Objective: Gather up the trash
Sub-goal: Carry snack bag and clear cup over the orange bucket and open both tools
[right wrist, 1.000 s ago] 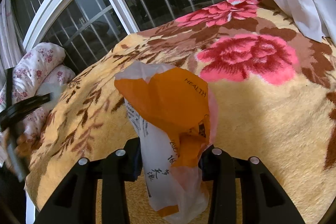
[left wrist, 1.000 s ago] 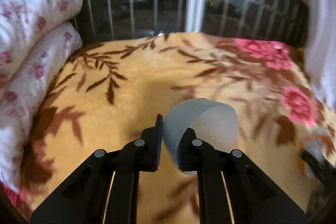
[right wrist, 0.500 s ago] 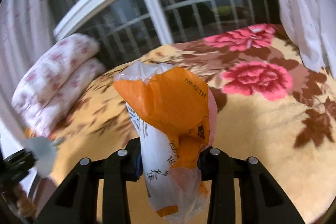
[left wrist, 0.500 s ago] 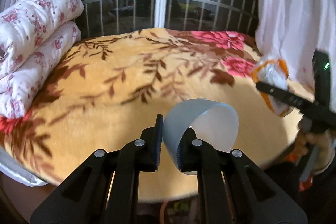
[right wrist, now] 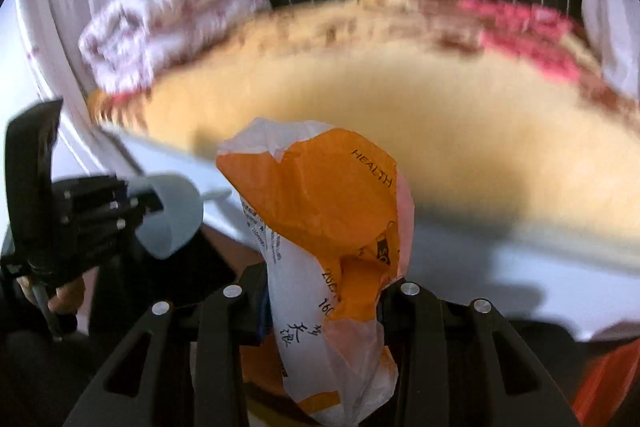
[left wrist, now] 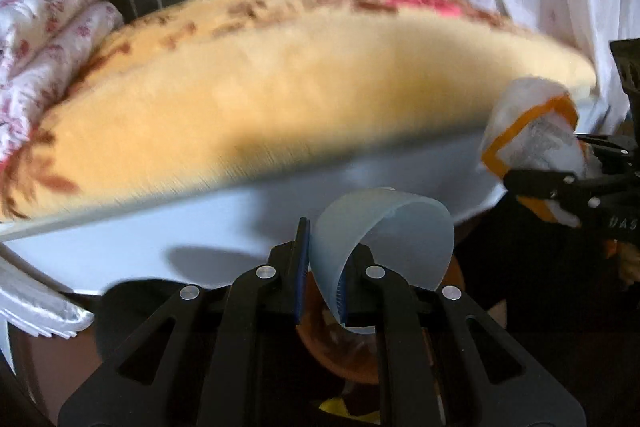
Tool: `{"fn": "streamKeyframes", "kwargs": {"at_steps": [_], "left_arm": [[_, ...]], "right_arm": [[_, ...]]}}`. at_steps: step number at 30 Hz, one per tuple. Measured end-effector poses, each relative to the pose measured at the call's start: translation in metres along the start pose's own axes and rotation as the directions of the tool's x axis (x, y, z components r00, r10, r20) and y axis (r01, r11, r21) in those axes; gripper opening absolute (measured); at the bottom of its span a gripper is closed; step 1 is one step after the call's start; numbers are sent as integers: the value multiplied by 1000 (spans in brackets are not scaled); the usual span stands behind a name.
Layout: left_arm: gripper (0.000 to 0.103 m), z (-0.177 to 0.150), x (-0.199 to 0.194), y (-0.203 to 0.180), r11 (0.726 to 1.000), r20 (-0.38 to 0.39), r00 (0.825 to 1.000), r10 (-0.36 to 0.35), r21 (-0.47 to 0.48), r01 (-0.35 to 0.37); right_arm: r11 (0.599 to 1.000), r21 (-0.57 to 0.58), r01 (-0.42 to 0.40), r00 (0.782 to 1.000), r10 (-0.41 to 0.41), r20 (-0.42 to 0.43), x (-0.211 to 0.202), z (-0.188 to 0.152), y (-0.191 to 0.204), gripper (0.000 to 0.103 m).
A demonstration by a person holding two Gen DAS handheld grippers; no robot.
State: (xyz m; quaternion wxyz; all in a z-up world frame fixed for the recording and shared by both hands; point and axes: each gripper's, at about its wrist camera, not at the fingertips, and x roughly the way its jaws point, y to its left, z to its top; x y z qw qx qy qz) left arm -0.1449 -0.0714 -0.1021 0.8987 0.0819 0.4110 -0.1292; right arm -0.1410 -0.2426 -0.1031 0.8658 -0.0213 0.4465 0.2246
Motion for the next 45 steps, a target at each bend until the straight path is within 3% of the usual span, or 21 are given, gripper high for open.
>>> {"fn": "streamKeyframes", "kwargs": {"at_steps": [4,10,12,15,18,19,20,21,22,23,32,37,41,45], "left_arm": [[11,-26,45,-9,999,-124,992,-6,34,10],[11,-55,112,-7,1000,-337,941,-26,0,27],[11,-57,123,-3,999,-372,928,-32,-15,28],[11,-59,126,-2,999,-383,923,-40,-17,37],[12,-59,129,-3,999,-397,917,-37,-11,36],[15,-59,131,-2,1000,-403,915,-31,-9,30],[36,-60,131,-2,1000,-410,912,-21,-6,20],[70,-60,132,-1,1000,-409,913,-3,-1,3],[79,-58,130,1,1000,-395,918,11,3,-11],[81,-56,123,2,1000,-361,933,18,4,-18],[81,-46,97,7,1000,-267,964,-6,-29,-2],[81,-30,58,7,999,-160,986,40,-6,-41],[81,-1,22,16,998,-60,997,45,-43,-48],[83,38,-11,20,995,64,996,69,-77,-64]], "right_arm": [[999,-9,31,990,-32,-138,51,-25,0,36],[998,40,54,953,-39,-301,106,-41,-10,36],[997,56,51,942,-30,-333,118,-44,-12,36],[997,61,47,935,-22,-355,126,-46,-13,38],[997,55,52,931,-29,-365,131,-46,-13,50],[997,52,61,931,-38,-364,130,-46,-13,58],[997,50,67,932,-44,-361,130,-46,-13,64],[996,51,74,934,-51,-352,127,-45,-14,66],[995,55,79,937,-55,-345,125,-44,-14,67],[995,57,85,940,-61,-335,122,-44,-15,69],[990,78,119,968,-98,-230,69,-41,-27,70],[986,118,118,989,-106,-107,16,-25,-39,78],[983,120,137,991,-136,-21,-15,-1,-41,82],[975,116,190,971,-204,125,-53,39,-42,95]]}}
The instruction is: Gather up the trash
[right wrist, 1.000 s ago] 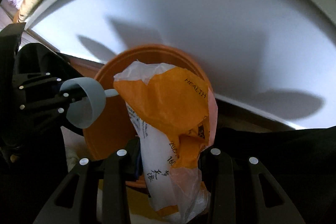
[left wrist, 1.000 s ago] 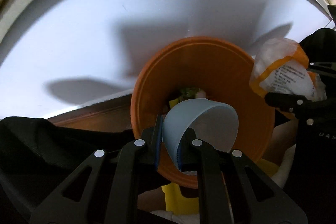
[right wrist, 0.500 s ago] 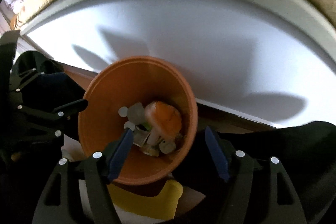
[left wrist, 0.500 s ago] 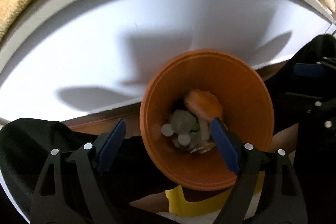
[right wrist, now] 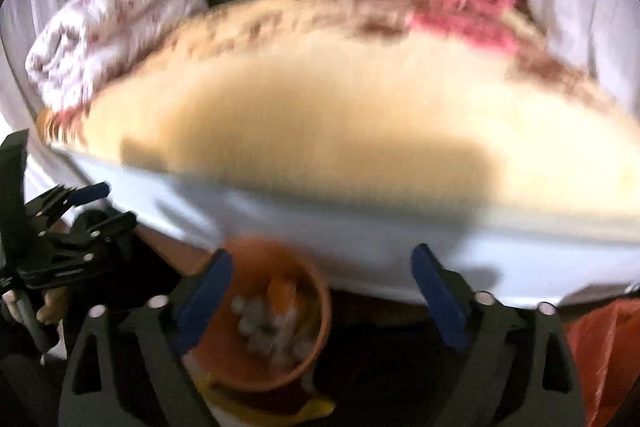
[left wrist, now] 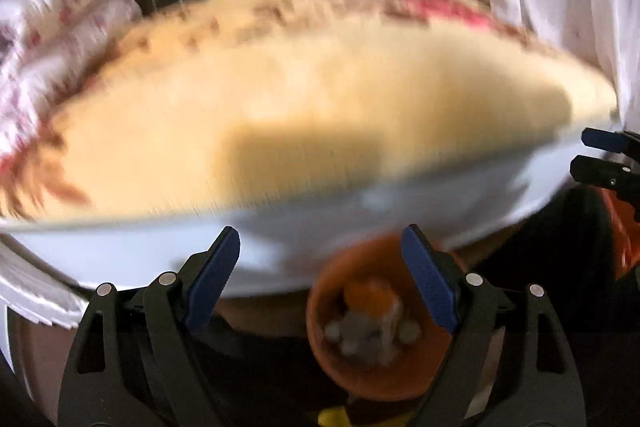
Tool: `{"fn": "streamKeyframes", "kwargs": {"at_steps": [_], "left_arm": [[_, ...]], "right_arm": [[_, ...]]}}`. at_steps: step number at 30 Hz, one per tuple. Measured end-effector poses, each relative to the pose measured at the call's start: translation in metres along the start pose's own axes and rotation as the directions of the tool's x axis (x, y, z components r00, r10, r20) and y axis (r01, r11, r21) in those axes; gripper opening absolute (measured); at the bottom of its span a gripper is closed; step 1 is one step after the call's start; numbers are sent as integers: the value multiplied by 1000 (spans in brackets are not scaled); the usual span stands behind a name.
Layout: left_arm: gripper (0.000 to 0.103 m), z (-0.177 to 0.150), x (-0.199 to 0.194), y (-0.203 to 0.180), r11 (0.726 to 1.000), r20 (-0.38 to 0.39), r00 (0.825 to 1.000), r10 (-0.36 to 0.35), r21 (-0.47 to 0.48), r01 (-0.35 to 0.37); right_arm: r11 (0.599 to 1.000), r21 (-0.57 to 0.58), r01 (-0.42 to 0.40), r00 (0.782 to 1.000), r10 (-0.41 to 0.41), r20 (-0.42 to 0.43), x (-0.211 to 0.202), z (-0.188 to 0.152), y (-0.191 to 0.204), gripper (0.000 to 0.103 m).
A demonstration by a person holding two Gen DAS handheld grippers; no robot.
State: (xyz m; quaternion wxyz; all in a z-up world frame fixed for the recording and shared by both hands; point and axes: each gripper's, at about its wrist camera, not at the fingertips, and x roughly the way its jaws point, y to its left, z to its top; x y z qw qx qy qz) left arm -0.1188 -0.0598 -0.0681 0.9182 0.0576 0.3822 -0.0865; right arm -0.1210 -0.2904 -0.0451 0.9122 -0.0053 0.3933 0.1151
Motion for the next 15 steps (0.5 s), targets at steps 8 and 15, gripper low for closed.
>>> {"fn": "streamKeyframes", "kwargs": {"at_steps": [8,15], "left_arm": [[93,90,-15,12,994,172,981,94,-77,-81],[93,133,24,33,967,125,978,169,-214,-140]], "right_arm": [[986,84,147,957,-163,239,-8,103,-18,98],[954,159,254,921,-289,260,30,132,-20,98]]}}
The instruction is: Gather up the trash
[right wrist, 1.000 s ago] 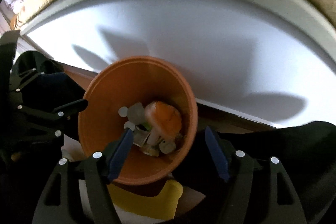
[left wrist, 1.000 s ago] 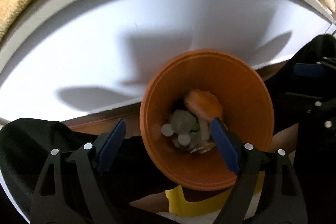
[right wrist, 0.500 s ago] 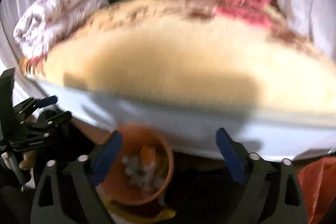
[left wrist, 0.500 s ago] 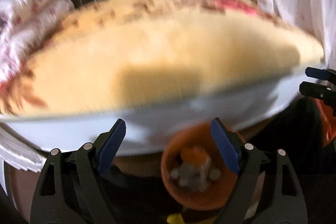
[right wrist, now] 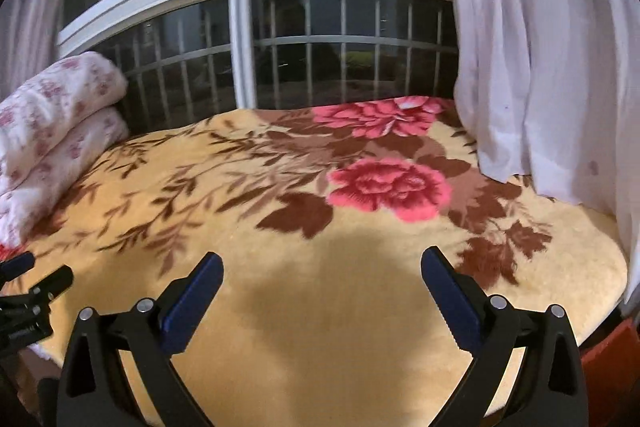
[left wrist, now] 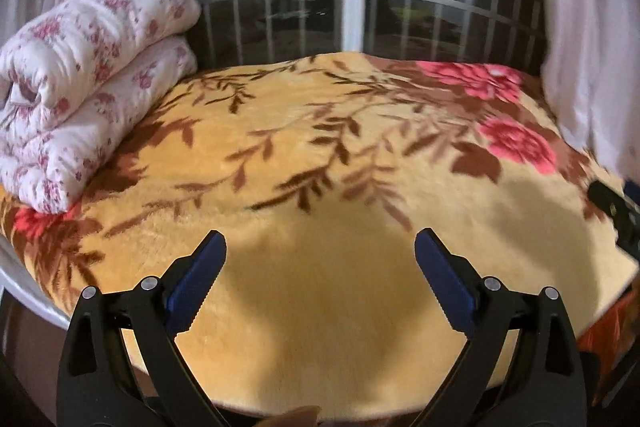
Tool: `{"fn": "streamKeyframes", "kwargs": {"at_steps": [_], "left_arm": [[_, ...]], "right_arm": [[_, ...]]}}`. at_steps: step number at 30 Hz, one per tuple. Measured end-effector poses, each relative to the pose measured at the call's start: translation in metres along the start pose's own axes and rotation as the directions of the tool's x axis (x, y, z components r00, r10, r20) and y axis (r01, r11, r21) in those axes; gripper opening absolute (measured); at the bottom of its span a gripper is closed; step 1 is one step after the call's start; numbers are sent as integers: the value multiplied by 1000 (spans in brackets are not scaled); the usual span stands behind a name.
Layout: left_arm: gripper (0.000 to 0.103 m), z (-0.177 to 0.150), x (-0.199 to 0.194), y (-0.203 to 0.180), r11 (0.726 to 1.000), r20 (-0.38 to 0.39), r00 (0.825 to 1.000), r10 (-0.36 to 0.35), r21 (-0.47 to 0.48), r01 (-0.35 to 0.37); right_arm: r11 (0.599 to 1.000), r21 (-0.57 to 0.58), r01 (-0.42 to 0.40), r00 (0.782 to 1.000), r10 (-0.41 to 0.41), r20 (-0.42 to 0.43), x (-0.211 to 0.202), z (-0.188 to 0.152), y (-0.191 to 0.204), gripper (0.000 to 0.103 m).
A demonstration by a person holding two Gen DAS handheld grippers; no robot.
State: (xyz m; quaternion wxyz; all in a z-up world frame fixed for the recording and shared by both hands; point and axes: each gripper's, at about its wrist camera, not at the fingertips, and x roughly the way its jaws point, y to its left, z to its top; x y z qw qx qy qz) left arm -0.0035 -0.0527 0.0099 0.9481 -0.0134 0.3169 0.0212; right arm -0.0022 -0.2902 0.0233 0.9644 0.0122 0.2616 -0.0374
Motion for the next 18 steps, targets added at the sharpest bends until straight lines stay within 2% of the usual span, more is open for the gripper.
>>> {"fn": "streamKeyframes", "kwargs": {"at_steps": [5,12,18], "left_arm": [[93,8,22,9,999,-19,1000,12,-40,-13],[93,6,31,5,1000,-25,1000,14,-19,-14],[93,3,31,4,1000,-33,999,-8,-20,8]], "right_arm": [[999,-27,21,1000,-21,1,14,-5,14,98],[994,-91,55,998,-53,21,22,-7,35,98],[996,-72,48,999,-48,4,25,-8,35,98]]}}
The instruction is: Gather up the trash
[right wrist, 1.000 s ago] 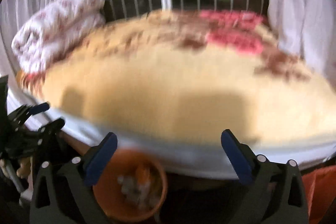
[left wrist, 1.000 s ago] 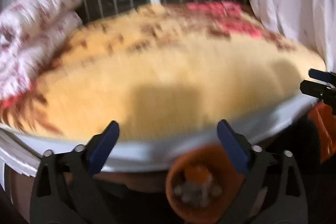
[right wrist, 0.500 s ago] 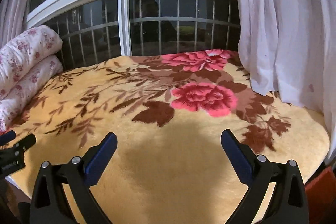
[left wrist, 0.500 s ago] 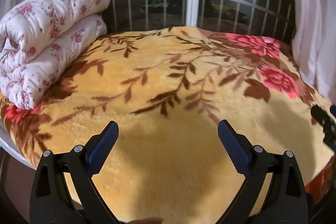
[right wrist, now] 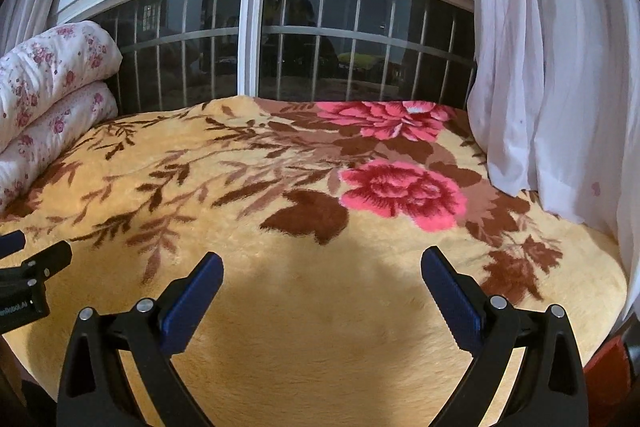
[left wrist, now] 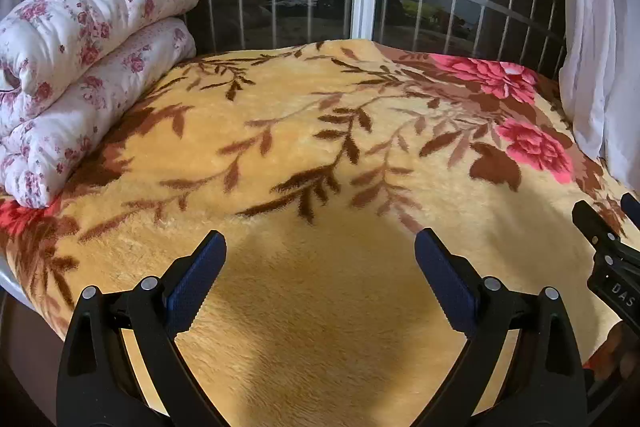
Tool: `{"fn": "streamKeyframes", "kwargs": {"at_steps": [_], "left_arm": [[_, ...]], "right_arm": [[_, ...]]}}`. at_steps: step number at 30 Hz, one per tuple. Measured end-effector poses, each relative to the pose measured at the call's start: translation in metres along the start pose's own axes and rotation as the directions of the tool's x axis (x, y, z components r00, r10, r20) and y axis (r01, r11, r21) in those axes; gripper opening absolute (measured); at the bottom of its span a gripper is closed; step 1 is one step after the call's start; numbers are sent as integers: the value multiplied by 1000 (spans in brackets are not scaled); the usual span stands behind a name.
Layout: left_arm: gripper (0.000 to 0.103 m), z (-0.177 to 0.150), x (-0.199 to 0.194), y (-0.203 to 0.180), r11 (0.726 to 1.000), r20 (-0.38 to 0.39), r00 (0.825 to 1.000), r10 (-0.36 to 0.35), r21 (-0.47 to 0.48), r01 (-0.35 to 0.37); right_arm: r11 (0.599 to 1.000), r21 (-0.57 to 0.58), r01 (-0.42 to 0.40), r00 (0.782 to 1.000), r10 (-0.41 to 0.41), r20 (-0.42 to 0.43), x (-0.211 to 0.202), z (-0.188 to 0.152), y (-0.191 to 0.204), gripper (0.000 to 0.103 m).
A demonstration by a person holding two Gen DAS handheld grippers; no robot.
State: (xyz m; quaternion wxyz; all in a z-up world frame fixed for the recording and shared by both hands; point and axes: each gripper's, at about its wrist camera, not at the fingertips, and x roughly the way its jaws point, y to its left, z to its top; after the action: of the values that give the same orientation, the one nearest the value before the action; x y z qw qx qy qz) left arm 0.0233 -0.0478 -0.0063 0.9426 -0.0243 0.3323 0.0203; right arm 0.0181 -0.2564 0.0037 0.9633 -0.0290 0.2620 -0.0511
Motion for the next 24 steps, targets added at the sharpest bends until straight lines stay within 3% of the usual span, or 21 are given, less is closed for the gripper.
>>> {"fn": "streamKeyframes", "kwargs": {"at_steps": [17,24], "left_arm": [[93,1,-3,-6,1000,8,1000,-19,-5,19],[93,-2,-8,-17,998,48,999,-3,62,0]], "right_arm": [[1000,23,3,1000,-3,-19,3,-5,-3,98],[1000,20,1,1000,-1,-18,3,-4,-4,98]]}}
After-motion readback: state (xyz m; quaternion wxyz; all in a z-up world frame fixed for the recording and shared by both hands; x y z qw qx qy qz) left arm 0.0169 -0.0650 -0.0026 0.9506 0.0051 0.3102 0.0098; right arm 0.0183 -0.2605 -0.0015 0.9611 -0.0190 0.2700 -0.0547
